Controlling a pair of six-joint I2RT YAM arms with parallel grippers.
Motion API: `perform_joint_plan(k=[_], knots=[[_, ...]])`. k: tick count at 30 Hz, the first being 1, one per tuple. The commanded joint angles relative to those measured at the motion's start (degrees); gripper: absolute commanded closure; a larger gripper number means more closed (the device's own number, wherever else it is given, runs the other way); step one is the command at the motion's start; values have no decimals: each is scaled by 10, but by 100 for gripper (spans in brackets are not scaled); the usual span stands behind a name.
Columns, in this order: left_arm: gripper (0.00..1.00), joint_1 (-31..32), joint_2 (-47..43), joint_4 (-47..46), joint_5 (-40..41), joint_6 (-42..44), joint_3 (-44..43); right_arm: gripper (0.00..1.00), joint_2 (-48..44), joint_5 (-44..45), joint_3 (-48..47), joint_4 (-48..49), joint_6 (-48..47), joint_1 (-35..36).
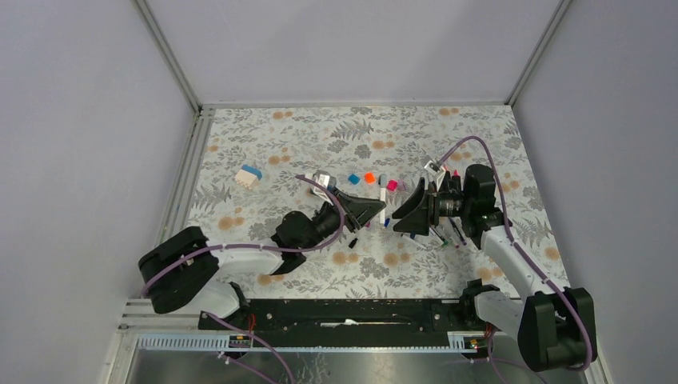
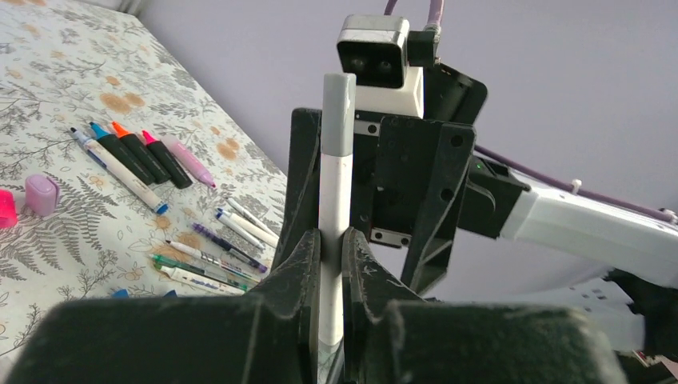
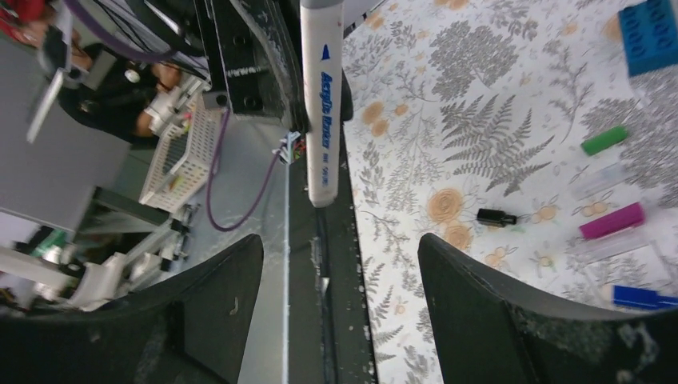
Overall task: Open the pen caps
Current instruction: Pick up the pen from the center of the board.
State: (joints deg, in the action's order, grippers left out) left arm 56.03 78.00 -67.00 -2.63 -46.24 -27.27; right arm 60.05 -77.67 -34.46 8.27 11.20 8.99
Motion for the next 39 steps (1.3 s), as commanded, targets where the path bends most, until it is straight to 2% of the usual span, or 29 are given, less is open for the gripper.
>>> perform_joint_plan(k=[1, 8, 11, 13, 15, 20, 21, 22, 24, 25, 26, 27, 29, 32, 33, 36, 39], knots=[[100, 24, 48, -95, 90, 13, -41, 22, 9, -34, 31, 256, 221, -2], [100, 49, 88, -96, 107, 22, -77, 26, 12, -21, 41, 250, 222, -2], [100, 58, 97, -96, 113, 23, -85, 37, 15, -16, 44, 250, 224, -2], [100, 62, 102, -96, 115, 25, -89, 51, 16, -13, 44, 250, 224, -2], [100, 66, 105, -97, 116, 27, -93, 62, 16, -9, 44, 250, 226, -2], [100, 71, 114, -99, 114, 26, -97, 63, 16, -7, 44, 250, 229, -2], [100, 72, 114, -100, 114, 26, -98, 66, 16, -6, 44, 250, 229, -2], [100, 72, 115, -101, 112, 27, -99, 74, 17, -7, 45, 250, 229, -2], [91, 72, 112, -100, 111, 29, -99, 94, 20, -9, 44, 249, 226, -2], [84, 72, 107, -97, 111, 31, -98, 100, 19, -12, 43, 245, 219, -2], [75, 72, 99, -94, 113, 36, -96, 100, 19, -17, 41, 234, 204, -2], [58, 72, 89, -86, 116, 42, -93, 100, 17, -23, 39, 215, 183, -2], [34, 66, 61, -59, 117, 54, -85, 100, 14, -36, 33, 168, 131, -2], [7, 38, 16, 1, 83, 62, -76, 100, 12, -51, 26, 106, 65, -2], [2, 26, 2, 27, 65, 58, -77, 100, 11, -53, 26, 95, 52, -2], [1, -14, -24, 110, 1, 40, -91, 100, 11, -63, 26, 87, 34, -2], [1, -39, -23, 149, -54, 33, -112, 100, 13, -68, 29, 88, 32, -2]])
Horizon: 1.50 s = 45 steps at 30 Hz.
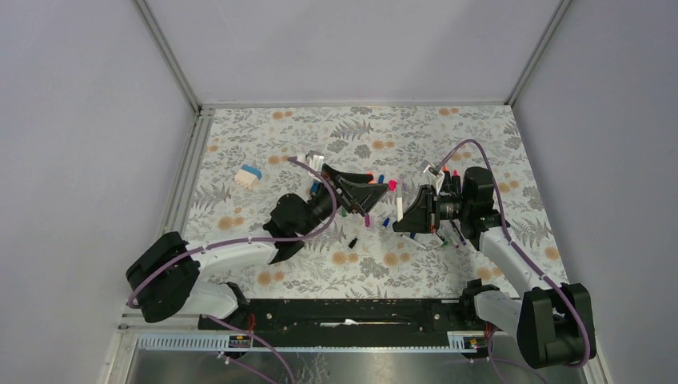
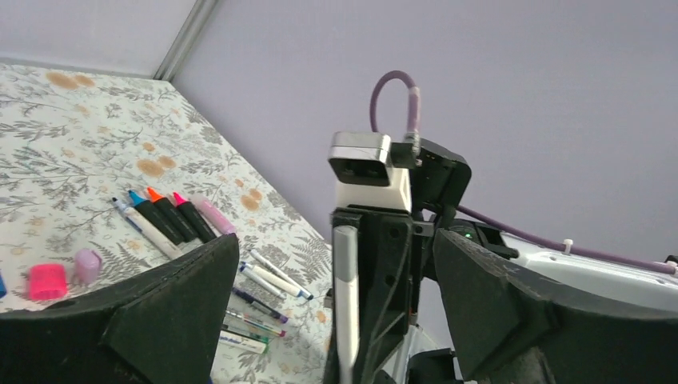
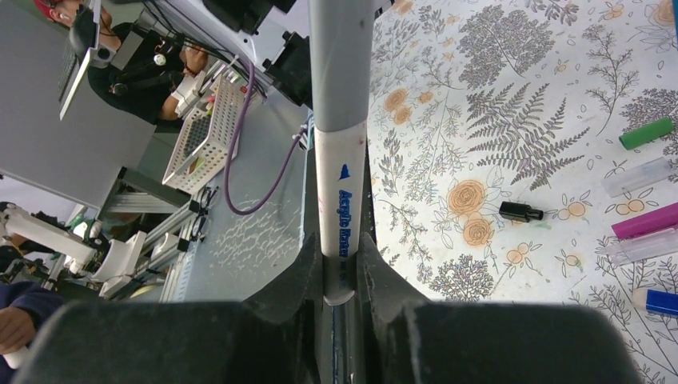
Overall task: Open the pen caps
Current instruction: Pick up the pen from the center of the board, then open the pen cap from the pen.
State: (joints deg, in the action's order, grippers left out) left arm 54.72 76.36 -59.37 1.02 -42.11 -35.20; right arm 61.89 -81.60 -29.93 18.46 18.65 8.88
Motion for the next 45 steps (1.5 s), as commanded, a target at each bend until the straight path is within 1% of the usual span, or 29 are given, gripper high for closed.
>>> perform_joint_plan(k=[1, 4, 6, 10, 13, 14, 16, 20, 22, 23, 24, 27, 32, 35, 36, 38, 39, 45], knots=[[1, -29, -1, 81, -104, -10, -41, 100, -5, -30, -15, -14, -43, -1], [1, -33, 24, 108, -138, -14, -79, 100, -5, -34, -14, -12, -43, -1], [5, -33, 44, 118, -154, -19, -102, 100, -5, -35, -13, -12, -43, -1], [23, -33, 79, 103, -178, -36, -130, 100, -3, -36, -11, -11, -42, -1], [32, -33, 97, 101, -190, -46, -146, 100, -2, -37, -12, -11, -42, -1], [36, -34, 101, 98, -194, -49, -149, 100, -1, -37, -12, -11, -43, -1], [46, -34, 108, 92, -201, -54, -152, 100, 0, -37, -11, -11, -42, -1], [60, -34, 116, 78, -216, -62, -154, 100, 1, -37, -12, -12, -41, -1], [72, -35, 119, 70, -224, -65, -155, 100, 3, -37, -11, -11, -41, -1], [82, -35, 120, 66, -227, -68, -155, 100, 4, -37, -12, -11, -41, -1], [88, -37, 121, 61, -229, -69, -156, 100, 4, -37, -12, -12, -41, 0], [99, -41, 122, 50, -234, -73, -159, 100, 7, -38, -9, -12, -40, -1], [100, -55, 114, 28, -228, -67, -162, 100, 12, -41, -7, -11, -38, -1], [100, -69, 110, 31, -233, -58, -175, 100, 14, -39, -6, -7, -34, -1], [100, -69, 111, 37, -236, -54, -181, 96, 11, -35, -7, -3, -29, -1], [100, -69, 117, 46, -246, -51, -189, 81, 5, -34, -10, 9, -16, -1], [100, -68, 121, 44, -252, -55, -189, 77, 2, -34, -14, 13, -11, -1], [100, -50, 141, 6, -260, -79, -157, 57, -11, -41, -38, 16, 15, -27]])
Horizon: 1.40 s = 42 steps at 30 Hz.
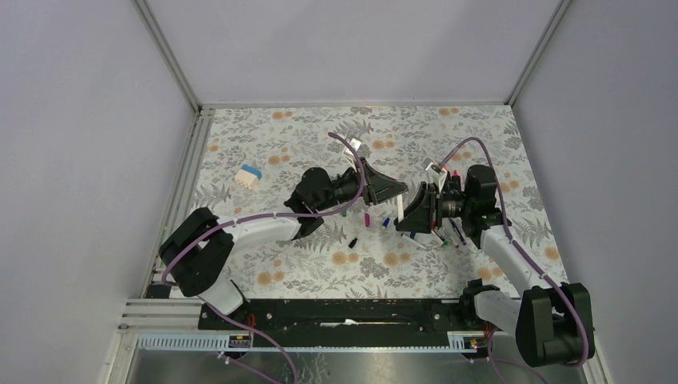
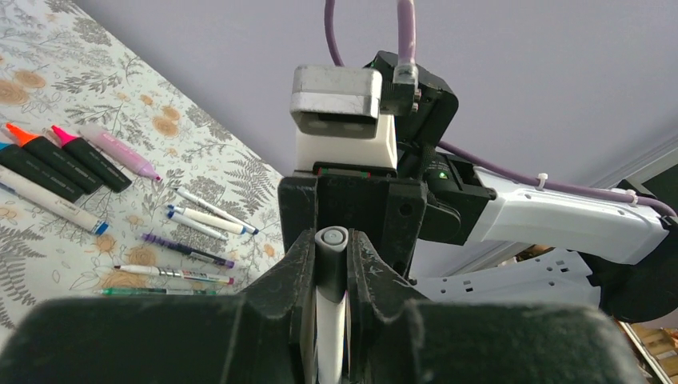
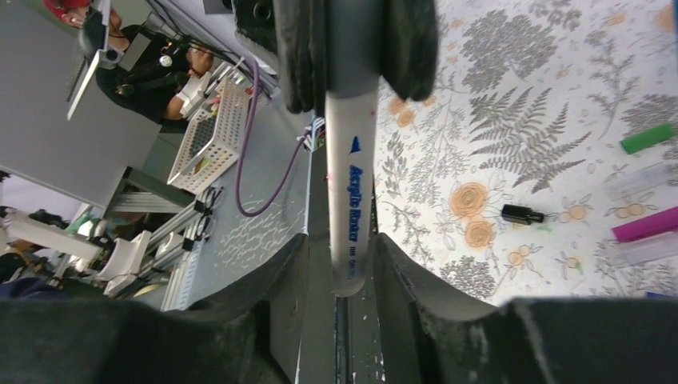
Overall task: Open the pen caps
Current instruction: Open the pen cap from the pen, then place the pen cap at the center of the board.
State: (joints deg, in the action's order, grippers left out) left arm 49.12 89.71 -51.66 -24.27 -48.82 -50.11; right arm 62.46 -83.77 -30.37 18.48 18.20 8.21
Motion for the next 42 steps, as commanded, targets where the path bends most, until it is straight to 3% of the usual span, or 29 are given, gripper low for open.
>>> perform_joint_plan(k=[1, 7, 10, 11, 14, 16, 19, 23, 26, 29, 33, 36, 38, 39, 42], knots=[[100, 8, 9, -73, -5, -12, -5, 55, -19, -21, -36, 15, 24, -25], [100, 19, 21, -80, -3, -13, -3, 47, -17, -20, -49, 25, 48, -33], [100, 23, 27, -88, -2, -16, -3, 50, -8, -10, -48, 47, 75, -33], [100, 23, 29, -90, 0, -17, -3, 54, -4, -10, -44, 60, 88, -33], [100, 25, 28, -99, 10, -16, -2, 84, 5, -22, -38, 80, 109, -33], [100, 21, 22, -106, 39, 4, -4, 99, 14, -50, -41, 69, 103, -30], [100, -19, 2, -92, 74, 45, -48, 100, 29, -69, -43, -31, 11, -25], [100, -93, -20, -38, 125, 86, -161, 100, 46, -73, -22, -16, 17, -10], [100, -130, -23, -41, 155, 72, -218, 100, 36, -69, -16, -13, 14, -4], [100, -136, -39, -33, 161, 72, -230, 100, 18, -61, -9, -4, 15, -3], [100, -136, -94, -20, 145, 66, -176, 100, -20, -22, 1, -4, -5, -12], [100, -136, -160, 50, 120, 73, -114, 100, -60, 33, -14, -101, -96, -53], [100, -136, -207, 123, 103, 75, -72, 100, -87, 124, -57, -291, -313, -63], [100, -135, -230, 163, 92, 76, -52, 100, -93, 166, -73, -351, -370, -63], [100, -129, -289, 282, 71, 76, -1, 100, -94, 252, -86, -426, -458, -62]])
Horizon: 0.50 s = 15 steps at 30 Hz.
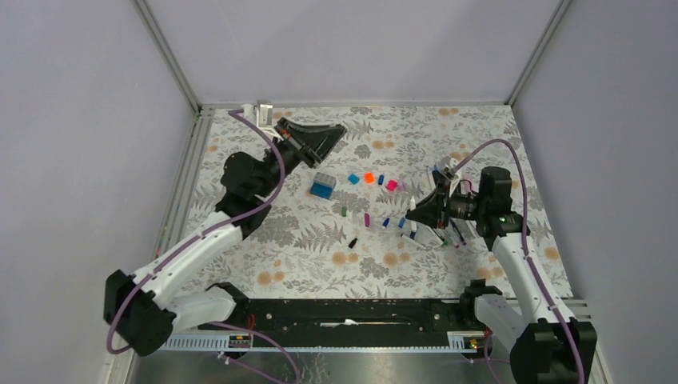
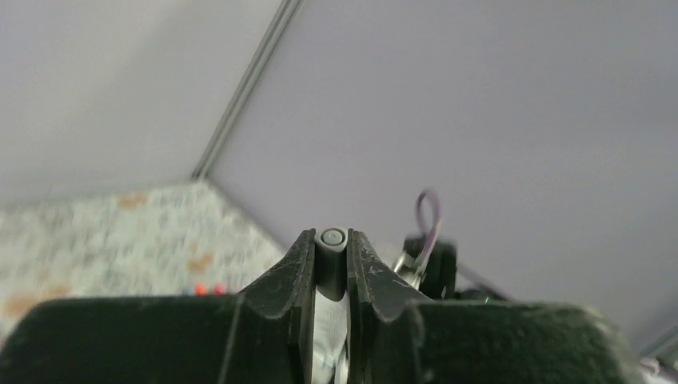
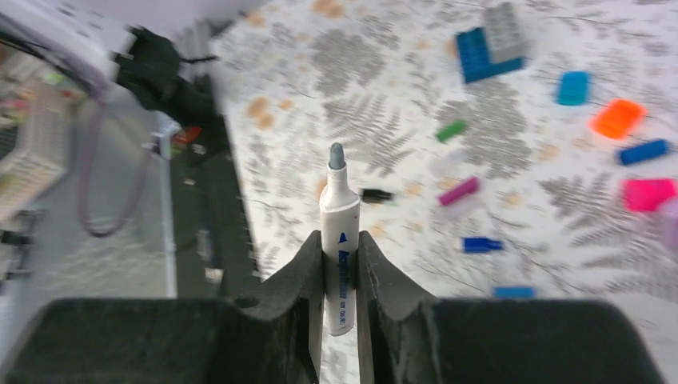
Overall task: Open the pen caps
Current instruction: Place the pen cap at the center of the board, then place the pen at the center of the board.
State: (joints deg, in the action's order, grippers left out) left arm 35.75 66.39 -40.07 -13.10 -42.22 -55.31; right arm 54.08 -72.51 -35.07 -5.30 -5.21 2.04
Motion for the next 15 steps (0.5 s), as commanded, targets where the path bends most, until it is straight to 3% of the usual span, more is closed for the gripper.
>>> perform_joint_plan(k=[1, 6, 10, 15], knots=[[100, 13, -71, 203, -40, 14, 69, 100, -4, 150, -43, -204, -240, 0], [100, 112, -108, 318, 47, 32, 151, 100, 42, 245, -66, -294, -326, 56], [100, 192, -79, 314, 148, 19, 198, 99, 78, 323, -63, -310, -342, 102], [100, 260, -3, 293, 235, -8, 206, 97, 99, 425, -32, -286, -340, 112]])
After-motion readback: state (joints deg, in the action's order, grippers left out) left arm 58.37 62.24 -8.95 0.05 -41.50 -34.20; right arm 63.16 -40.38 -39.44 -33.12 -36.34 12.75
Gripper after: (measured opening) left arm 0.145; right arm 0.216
